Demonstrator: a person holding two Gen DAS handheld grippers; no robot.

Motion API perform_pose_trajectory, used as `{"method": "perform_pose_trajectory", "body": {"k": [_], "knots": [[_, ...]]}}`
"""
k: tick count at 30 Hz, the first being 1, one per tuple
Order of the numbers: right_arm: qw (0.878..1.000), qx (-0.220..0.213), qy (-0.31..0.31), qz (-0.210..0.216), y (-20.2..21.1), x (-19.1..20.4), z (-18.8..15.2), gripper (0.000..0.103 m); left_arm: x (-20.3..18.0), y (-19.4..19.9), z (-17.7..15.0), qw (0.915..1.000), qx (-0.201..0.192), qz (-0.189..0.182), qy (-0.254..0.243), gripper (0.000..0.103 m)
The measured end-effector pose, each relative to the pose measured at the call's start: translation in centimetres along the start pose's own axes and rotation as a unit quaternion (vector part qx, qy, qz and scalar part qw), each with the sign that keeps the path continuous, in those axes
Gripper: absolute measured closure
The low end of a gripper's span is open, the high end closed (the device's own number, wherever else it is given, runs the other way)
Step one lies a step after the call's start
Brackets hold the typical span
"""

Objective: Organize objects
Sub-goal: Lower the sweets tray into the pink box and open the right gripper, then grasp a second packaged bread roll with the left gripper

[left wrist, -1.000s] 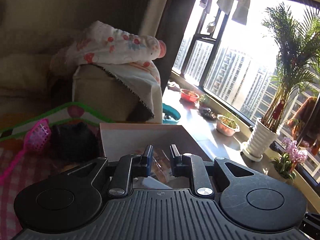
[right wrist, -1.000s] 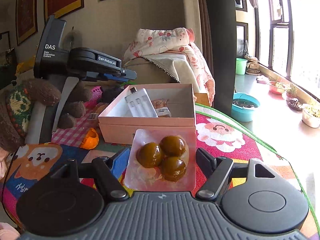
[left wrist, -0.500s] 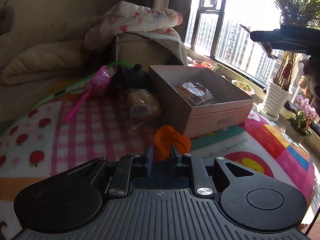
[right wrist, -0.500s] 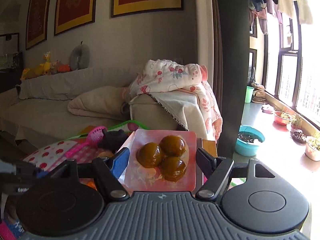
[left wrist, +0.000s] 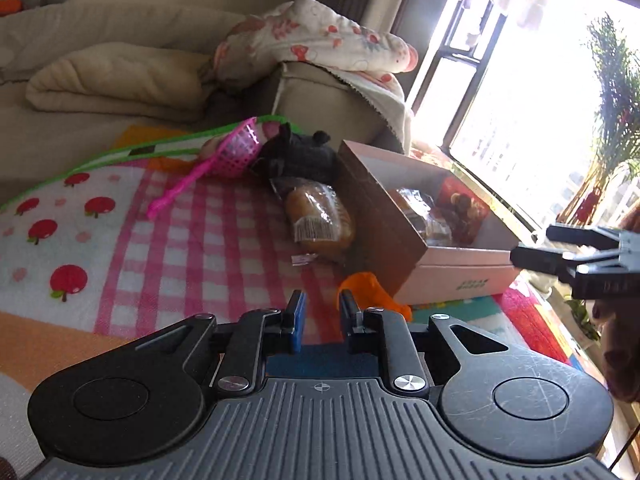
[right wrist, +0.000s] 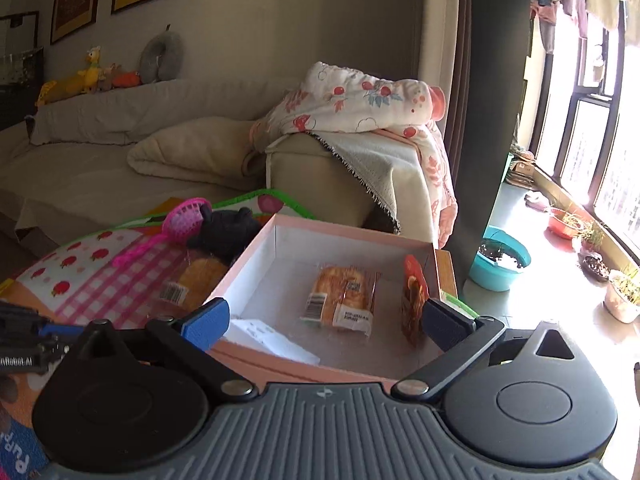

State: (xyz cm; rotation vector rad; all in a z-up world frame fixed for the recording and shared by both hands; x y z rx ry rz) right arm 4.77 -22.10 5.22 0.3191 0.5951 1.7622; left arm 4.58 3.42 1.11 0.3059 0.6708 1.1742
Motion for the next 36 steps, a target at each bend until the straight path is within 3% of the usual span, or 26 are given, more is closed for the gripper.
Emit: {"method": "perform_pose_trajectory", "body": {"k": [6,12,16,21,32,36], "knots": [[0.998,0.052,-0.032,0.012,-0.8,-0.2,-5.7,0.0,-0.5,-2.5,3.0,0.9994,-0.01,-0.015,0.031,0.083],[0.996,0.064,-0.054,0.014,-1.4,-0.3,-8.3,0.0,0.7,-6.0,7.2,0.997,-0.011,-0.004,0.076,0.083],[0.996,0.065,-0.061,0.025,-1.4,-0.5,-8.6,0.0,0.3,-9.8,7.6,0.9977,0.039,0.005,0.054,0.082],[0.995,0.074,-0.058,0.036,-1.5,-0.3,-8.7,0.0,-1.0,-11.0,7.9,0.9988,0.016,0.046,0.008,0.08],[0.994,0.085,-0.054,0.03,-2.0,-0.2,-8.7,0.0,-0.9,-10.2,7.5,0.995,0.028,0.096,0.0,0.072],[0.994,0.089,-0.052,0.027,-2.2,-0.1,-8.8,0.0,0.2,-9.7,7.1,0.9964,0.034,0.068,0.038,0.069]]}}
Point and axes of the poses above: each gripper's, at about its wrist camera, not at the fingertips, and y roughly against the way its jaws point, x to its left, z to its top, the point moved 4 cm from there along -y, roughly the way its jaws point
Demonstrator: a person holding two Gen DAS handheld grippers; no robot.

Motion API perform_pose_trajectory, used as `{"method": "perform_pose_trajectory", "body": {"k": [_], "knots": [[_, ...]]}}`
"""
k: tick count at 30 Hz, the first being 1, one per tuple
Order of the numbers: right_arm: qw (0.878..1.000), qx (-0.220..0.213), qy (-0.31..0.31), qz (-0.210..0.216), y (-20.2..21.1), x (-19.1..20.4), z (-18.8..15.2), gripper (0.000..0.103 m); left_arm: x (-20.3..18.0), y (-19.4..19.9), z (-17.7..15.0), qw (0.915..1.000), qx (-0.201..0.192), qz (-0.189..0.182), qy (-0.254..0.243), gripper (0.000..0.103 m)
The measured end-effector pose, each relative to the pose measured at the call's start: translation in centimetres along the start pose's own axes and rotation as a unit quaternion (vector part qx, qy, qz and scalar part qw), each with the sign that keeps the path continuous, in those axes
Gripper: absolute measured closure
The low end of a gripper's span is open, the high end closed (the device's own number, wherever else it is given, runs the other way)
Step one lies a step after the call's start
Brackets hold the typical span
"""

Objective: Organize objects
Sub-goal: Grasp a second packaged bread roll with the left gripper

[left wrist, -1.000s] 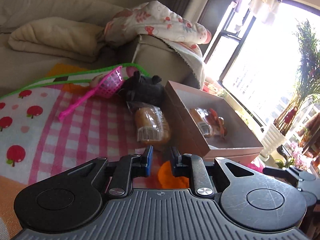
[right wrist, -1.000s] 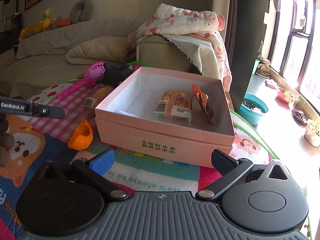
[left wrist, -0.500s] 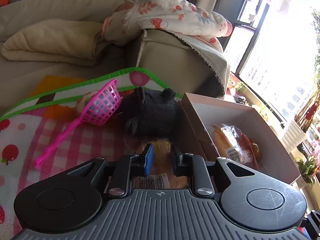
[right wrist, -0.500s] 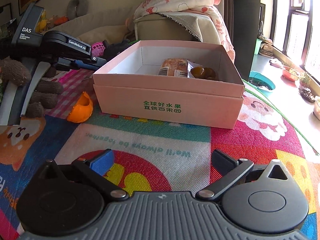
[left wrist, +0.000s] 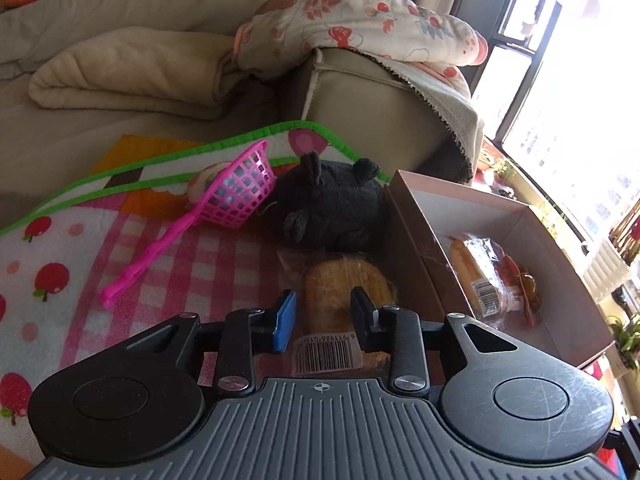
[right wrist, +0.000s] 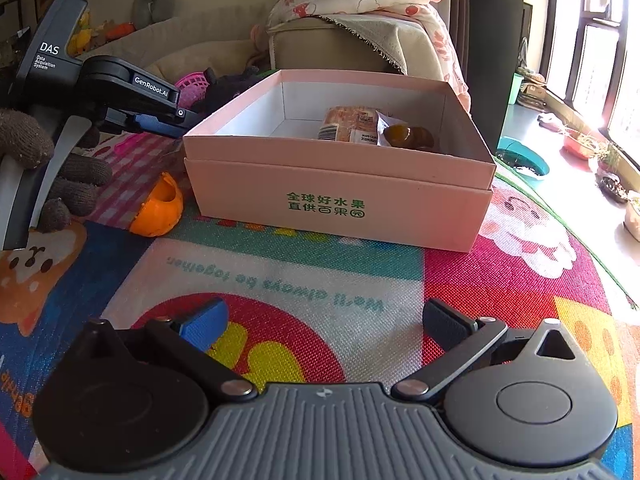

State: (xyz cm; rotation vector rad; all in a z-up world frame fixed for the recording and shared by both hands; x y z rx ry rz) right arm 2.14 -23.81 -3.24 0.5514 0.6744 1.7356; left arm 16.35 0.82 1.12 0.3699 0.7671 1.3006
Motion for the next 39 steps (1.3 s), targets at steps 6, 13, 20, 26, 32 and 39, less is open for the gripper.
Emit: {"method": "perform_pose_trajectory", "body": {"k": [6,13,20,26,32,39], "knots": [[1.0,0.004,0.002,-0.003,-0.2,0.0,0.0,0.0,1.4,-1.7,0.1,0.9942,0.026,-0.071,0.077,0.052],[1.0,0.004,0.003,-0.004,-0.1,0.3,0.0,0.0,1.7,-2.5,-0.5,0.9923,0.022,-0.086,0.087,0.037],[1.0,0.006,0.004,-0.001,-0.1,0.4,0.1,0.0,2.8,0.5,-3.0,0.9906,-0.002,-0.105,0.088,0.051],[1.0,0.017,-0.001,-0.001,-0.3,0.4,0.3,0.0,6.4,6.7,-6.7,0.9952,-0.038,-0.051,0.075,0.053],[0.999,0.035,-0.003,0.002,-0.5,1.2,1.1,0.0,8.5,11.5,-10.2,0.9934,-0.045,-0.053,0.091,0.053],[0.991,0.006,0.094,0.098,0.8,10.1,3.2,0.0,8.7,13.9,-12.3,0.9929,-0.039,-0.067,0.09,0.054]]}}
Point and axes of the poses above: each gripper's, at about its wrist camera, not at the fingertips, and y roughly against the way its jaws point, x to its left, z to its top, the point moved 4 cm from there along -y, roughly the way its jaws point
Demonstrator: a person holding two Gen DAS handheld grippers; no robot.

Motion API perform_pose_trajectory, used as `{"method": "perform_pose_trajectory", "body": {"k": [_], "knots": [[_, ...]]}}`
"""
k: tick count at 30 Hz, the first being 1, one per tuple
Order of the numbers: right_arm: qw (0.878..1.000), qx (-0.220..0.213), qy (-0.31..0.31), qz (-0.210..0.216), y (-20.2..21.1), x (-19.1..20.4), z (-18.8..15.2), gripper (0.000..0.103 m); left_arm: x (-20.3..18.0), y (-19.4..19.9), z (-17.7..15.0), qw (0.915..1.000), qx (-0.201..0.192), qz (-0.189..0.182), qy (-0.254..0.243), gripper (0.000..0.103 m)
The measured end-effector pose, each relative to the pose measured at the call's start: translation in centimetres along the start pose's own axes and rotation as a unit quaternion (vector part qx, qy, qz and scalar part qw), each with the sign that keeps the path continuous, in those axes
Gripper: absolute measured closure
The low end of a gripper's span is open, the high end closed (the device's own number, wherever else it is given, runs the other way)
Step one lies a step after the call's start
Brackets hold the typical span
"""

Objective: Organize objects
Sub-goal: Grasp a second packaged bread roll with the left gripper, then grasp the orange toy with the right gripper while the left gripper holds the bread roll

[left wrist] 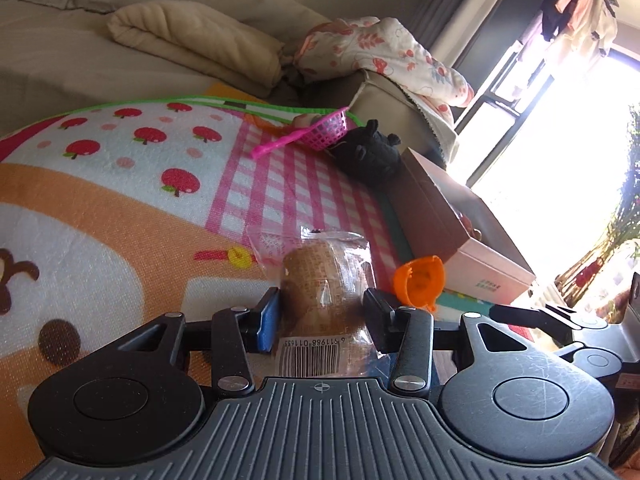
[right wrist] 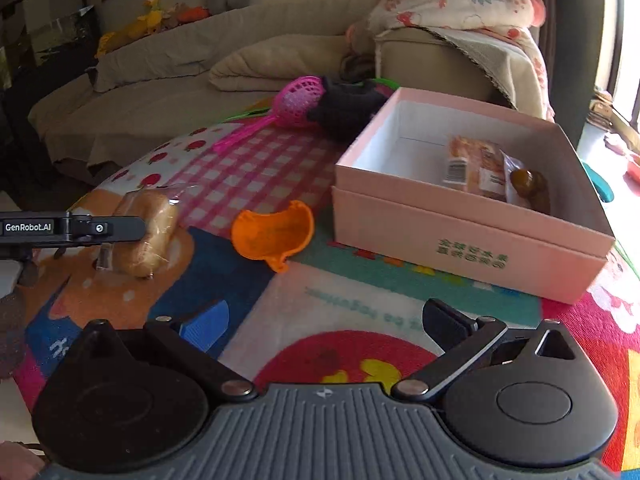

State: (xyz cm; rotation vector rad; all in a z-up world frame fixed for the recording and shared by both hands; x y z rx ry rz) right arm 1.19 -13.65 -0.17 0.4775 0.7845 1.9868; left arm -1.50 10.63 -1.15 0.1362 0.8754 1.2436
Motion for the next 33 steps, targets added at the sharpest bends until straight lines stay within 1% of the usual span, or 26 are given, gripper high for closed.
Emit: {"method": "perform_pose_trajectory", "body": {"k": [2,3,4,5,7,9,11,15,18,20,21,25,27,30,33], "knots": [[1.0,0.008,0.029,-0.003,-1.3,2.1,0.5,0.001,0.2,0.2,-0.3,1.0,-0.001,-0.005,0.004,0.054],[0.999,0.016,0.04,-0.01,-2.0,2.9,0.5,0.008,0.2,0.3,-0.4,1.0,-0.001,-0.006,0.004,0.054],[0.998,0.025,0.047,-0.015,-2.7,3.4,0.6,0.019,0.2,0.4,-0.6,1.0,-0.002,-0.007,0.002,0.054],[0.998,0.035,0.05,-0.021,-3.4,3.7,0.7,0.023,0.1,0.6,-0.7,1.0,-0.002,-0.006,-0.002,0.054],[0.998,0.029,0.044,-0.027,-3.5,3.6,1.1,0.028,-0.1,0.7,-0.8,0.9999,-0.004,-0.003,-0.009,0.054],[0.997,0.027,0.048,-0.061,-3.5,3.1,1.4,0.032,-0.2,0.8,-1.0,0.9999,-0.004,-0.001,-0.013,0.054],[0.994,0.025,0.051,-0.091,-3.3,2.0,1.1,0.032,-0.3,0.7,-1.0,0.9999,-0.002,-0.004,-0.009,0.054],[0.992,0.025,0.035,-0.118,-2.0,-0.5,-0.2,0.032,-1.0,0.2,-1.4,0.9997,0.011,-0.02,-0.012,0.054],[0.991,0.022,0.018,-0.132,-1.3,-1.9,-0.9,0.025,-1.9,-0.2,-1.7,0.9992,0.021,-0.029,-0.02,0.054],[0.992,0.019,0.006,-0.124,-0.8,-2.2,-1.0,0.024,-2.5,-0.6,-1.9,0.9986,0.029,-0.038,-0.024,0.054],[0.994,0.013,-0.002,-0.112,-0.5,-2.3,-1.0,0.022,-2.8,-0.8,-2.0,0.9983,0.032,-0.042,-0.026,0.054],[0.998,-0.009,-0.011,-0.065,0.2,-1.2,-0.7,0.009,-3.3,-1.1,-2.1,0.9982,0.034,-0.039,-0.031,0.054],[0.998,-0.011,-0.007,-0.053,0.2,-0.5,-0.7,0.005,-3.1,-1.1,-2.0,0.9983,0.035,-0.04,-0.024,0.054],[0.999,-0.012,0.005,-0.04,0.3,0.5,-1.0,0.004,-2.5,-1.1,-1.7,0.9991,0.029,-0.03,-0.011,0.054],[0.999,-0.011,0.008,-0.033,0.4,0.8,-1.2,0.003,-2.1,-1.1,-1.2,0.9997,0.019,-0.013,-0.009,0.054]]}}
Point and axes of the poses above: each gripper's, at about its wrist camera, not at the fingertips, and y roughly against the way its jaws point, x to its left, z to its top, the point moved 4 cm from there along -y, roughly the way its jaws point
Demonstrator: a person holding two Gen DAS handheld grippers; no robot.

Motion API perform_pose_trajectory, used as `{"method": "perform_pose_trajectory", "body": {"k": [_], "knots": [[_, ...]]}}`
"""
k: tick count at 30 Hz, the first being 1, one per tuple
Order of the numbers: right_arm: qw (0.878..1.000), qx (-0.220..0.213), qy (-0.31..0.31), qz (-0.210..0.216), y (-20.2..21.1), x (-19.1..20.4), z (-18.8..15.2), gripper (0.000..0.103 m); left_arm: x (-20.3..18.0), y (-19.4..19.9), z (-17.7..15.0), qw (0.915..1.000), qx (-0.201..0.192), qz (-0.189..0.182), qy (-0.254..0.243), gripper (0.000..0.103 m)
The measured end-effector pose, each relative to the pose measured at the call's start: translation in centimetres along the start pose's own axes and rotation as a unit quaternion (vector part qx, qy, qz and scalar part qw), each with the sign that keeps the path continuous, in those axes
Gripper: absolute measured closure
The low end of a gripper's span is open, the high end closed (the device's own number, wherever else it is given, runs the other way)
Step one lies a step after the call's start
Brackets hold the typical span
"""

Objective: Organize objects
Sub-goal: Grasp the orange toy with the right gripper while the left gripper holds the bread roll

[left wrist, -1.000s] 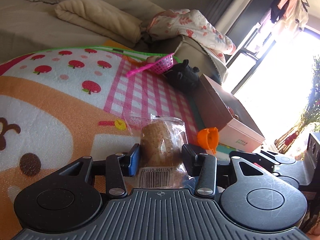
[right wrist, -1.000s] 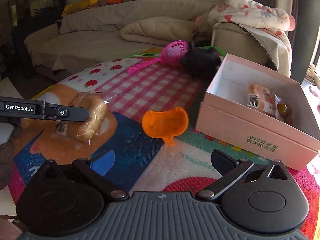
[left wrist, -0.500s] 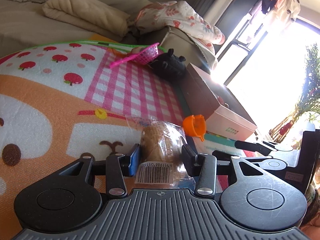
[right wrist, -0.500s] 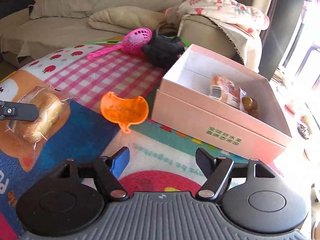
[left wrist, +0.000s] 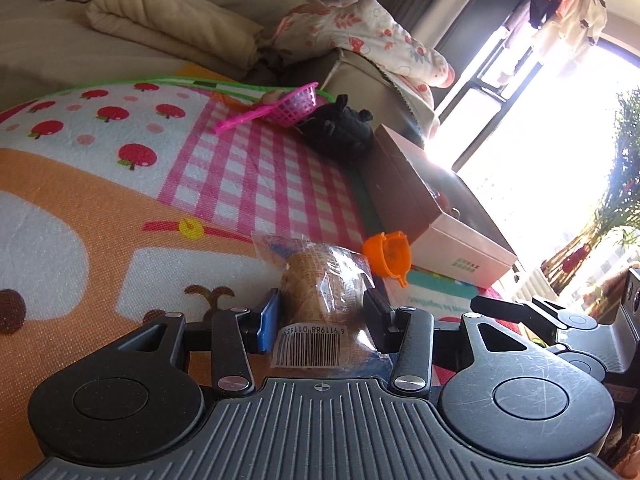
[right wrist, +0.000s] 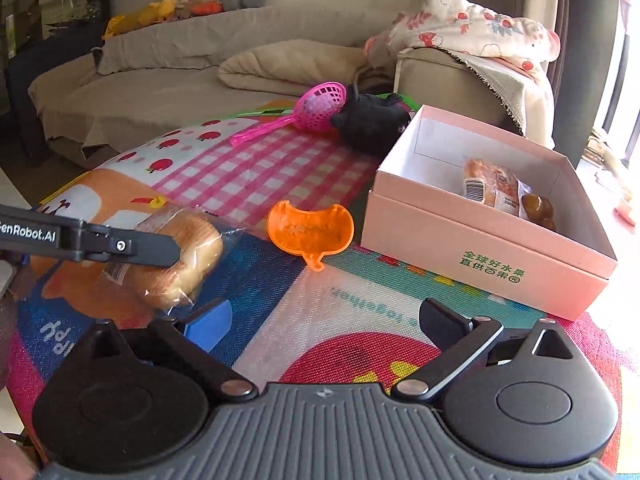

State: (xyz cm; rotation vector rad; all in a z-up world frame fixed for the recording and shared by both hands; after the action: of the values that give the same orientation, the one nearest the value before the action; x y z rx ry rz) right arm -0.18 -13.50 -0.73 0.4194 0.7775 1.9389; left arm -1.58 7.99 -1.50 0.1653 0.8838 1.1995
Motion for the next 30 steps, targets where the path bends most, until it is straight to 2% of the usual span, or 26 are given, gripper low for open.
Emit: {"method": "perform_pose_trajectory", "body": {"k": [8,14,17,18,19,25,30], "knots": [[1.0,-0.013,-0.012,-0.009,-2.2,0.2,2.1,0.004,0.0,0.0,0.1,0.9999,-0.003,0.008,-0.006,0.053],[1.0,-0.002,-0.009,-0.004,-5.2,1.1,4.6,0.015,0.0,0.1,0.0,1.0,-0.005,0.003,-0.002,0.053],[1.0,0.011,-0.001,-0.006,-6.1,1.8,4.9,0.025,0.1,0.1,0.0,1.0,-0.005,0.002,-0.002,0.053],[1.0,0.011,0.004,-0.007,-6.2,2.0,4.9,0.031,0.1,0.1,0.0,1.0,-0.006,0.001,-0.001,0.053],[1.0,0.012,0.008,-0.007,-6.1,2.0,4.8,0.042,0.1,0.1,-0.1,1.0,-0.006,0.0,-0.001,0.053],[0.999,0.015,0.025,-0.015,-3.6,1.6,3.2,0.043,0.1,0.0,-0.1,1.0,-0.003,0.004,-0.005,0.053],[0.998,0.01,0.041,-0.043,1.3,-0.5,0.3,0.043,-1.9,-0.6,-0.7,0.9986,0.036,-0.018,-0.034,0.054]]}}
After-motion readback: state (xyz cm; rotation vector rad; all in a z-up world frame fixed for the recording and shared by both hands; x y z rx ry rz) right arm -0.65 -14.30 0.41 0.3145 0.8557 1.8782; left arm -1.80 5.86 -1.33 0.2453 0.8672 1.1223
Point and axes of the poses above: each gripper's, at about its wrist camera, not at the fingertips, and y roughly against the way its jaws point, x to its left, z to its top, the point moved 4 cm from there along -y, roughly the way its jaws point
